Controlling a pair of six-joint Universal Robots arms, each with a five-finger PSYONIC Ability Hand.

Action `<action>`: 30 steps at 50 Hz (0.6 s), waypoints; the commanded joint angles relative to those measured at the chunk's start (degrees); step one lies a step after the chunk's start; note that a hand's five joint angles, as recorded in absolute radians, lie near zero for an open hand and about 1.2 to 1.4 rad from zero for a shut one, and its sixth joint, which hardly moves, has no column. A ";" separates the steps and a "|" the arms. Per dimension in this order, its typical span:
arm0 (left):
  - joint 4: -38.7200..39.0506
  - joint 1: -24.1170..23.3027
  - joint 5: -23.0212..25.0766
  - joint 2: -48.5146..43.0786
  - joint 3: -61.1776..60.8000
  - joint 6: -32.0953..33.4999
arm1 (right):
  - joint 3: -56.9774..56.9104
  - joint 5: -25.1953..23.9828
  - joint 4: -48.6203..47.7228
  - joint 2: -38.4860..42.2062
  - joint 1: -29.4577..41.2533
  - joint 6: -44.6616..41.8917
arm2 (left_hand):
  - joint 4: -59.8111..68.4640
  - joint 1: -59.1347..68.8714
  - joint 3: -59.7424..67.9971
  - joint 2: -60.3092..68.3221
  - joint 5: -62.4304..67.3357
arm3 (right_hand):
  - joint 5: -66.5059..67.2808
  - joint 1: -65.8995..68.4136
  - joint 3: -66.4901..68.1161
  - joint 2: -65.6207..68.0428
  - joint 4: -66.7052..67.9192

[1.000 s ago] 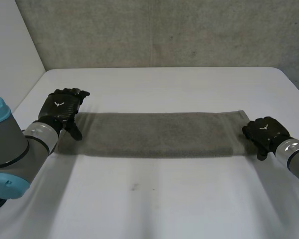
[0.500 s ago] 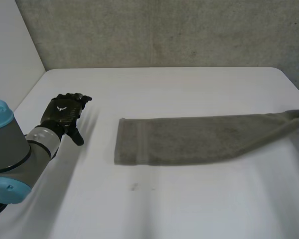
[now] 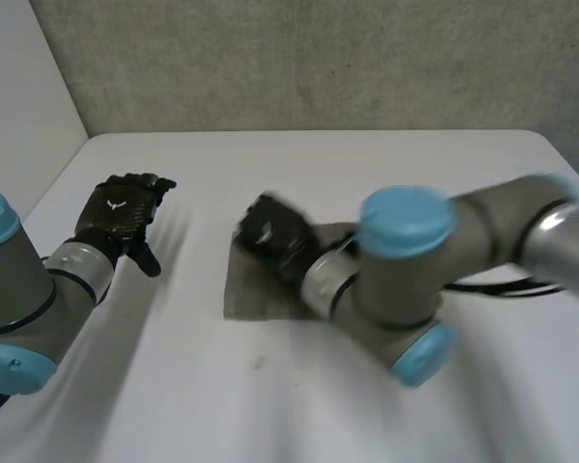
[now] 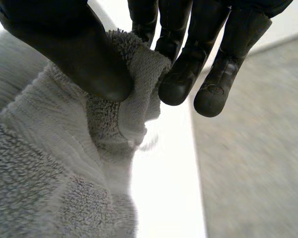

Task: Fold the towel.

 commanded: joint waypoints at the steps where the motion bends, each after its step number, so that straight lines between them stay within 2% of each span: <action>1: -0.03 -0.11 0.01 -0.03 -0.05 0.00 | -0.78 0.27 0.86 6.11 3.83 -7.20 | 0.49 0.09 0.54 0.53 -1.45 | 3.53 4.48 3.63 5.13 3.25; 6: 0.06 -0.20 0.01 -0.03 -0.32 0.00 | -0.08 0.36 1.65 4.52 3.48 -9.66 | 0.49 0.09 0.54 0.53 -1.45 | 3.53 4.48 3.63 5.13 3.25; 8: 0.06 -0.37 0.01 0.06 -0.32 0.00 | 1.58 0.10 1.56 0.24 2.78 -7.39 | 0.49 0.09 0.54 0.53 -1.45 | -66.47 -65.52 -66.37 -64.87 -66.75; 11: 0.06 -0.46 0.01 -0.03 -0.32 0.00 | 3.26 -0.17 1.12 -2.15 1.81 -5.26 | 0.49 0.09 0.54 0.53 -1.45 | -66.47 -65.52 -66.37 -64.87 -66.75; 13: 0.50 -0.64 0.01 0.06 -0.32 0.00 | 7.55 -0.60 0.60 -6.79 -1.43 0.59 | 0.49 0.09 0.54 0.53 -1.45 | -66.47 -65.52 -66.37 -64.87 -66.75; 14: 0.50 -0.64 0.01 0.06 -0.32 0.00 | 7.57 -0.61 0.60 -6.81 -1.44 0.62 | 0.49 0.09 0.54 0.53 -1.45 | -66.47 -65.52 -66.37 -64.87 -66.75; 16: 0.76 -0.64 0.01 -0.03 -0.49 0.00 | 12.64 -0.69 -0.10 -11.10 -5.82 7.88 | 0.49 0.09 0.54 0.53 -1.45 | -66.47 -65.52 -66.37 -64.87 -66.75; 19: 0.85 -0.72 0.01 -0.03 -0.58 0.00 | 15.31 -0.69 -0.46 -12.61 -8.39 11.79 | 0.45 0.04 0.49 0.49 -1.49 | -66.47 -65.52 -66.37 -64.87 -66.75; 21: 0.85 -0.72 0.01 -0.03 -0.67 0.09 | 20.20 -0.78 -0.63 -14.45 -13.81 18.87 | 0.45 0.04 0.49 0.49 -1.49 | -66.47 -65.52 -66.37 -64.87 -66.75; 22: 0.85 -0.72 0.01 -0.03 -0.67 0.09 | 20.23 -0.78 -0.63 -14.46 -13.84 18.91 | 0.45 0.04 0.49 0.49 -1.49 | -66.47 -65.52 -66.37 -64.87 -66.75; 24: 0.85 -0.99 0.01 -0.03 -0.67 0.09 | 24.16 -1.05 -0.29 -14.72 -19.35 23.19 | 0.45 0.04 0.49 0.49 -1.49 | -66.47 -65.52 -66.37 -64.87 -66.75; 27: 0.85 -1.16 0.01 -0.03 -0.67 0.09 | 25.85 -1.05 -0.55 -14.46 -21.66 24.09 | 0.45 0.04 0.49 0.49 -1.49 | -66.47 -65.52 -66.37 -64.87 -66.75; 29: 0.94 -1.51 0.01 -0.12 -0.67 0.09 | 28.39 -1.13 -0.90 -13.32 -25.16 23.92 | 0.45 0.04 0.49 0.49 -1.49 | -57.52 -56.57 -57.41 -55.92 -57.80; 30: 0.94 -1.52 0.01 -0.12 -0.67 0.09 | 28.40 -1.13 -0.90 -13.32 -25.17 23.92 | 0.45 0.04 0.49 0.49 -1.49 | -57.48 -56.52 -57.37 -55.88 -57.75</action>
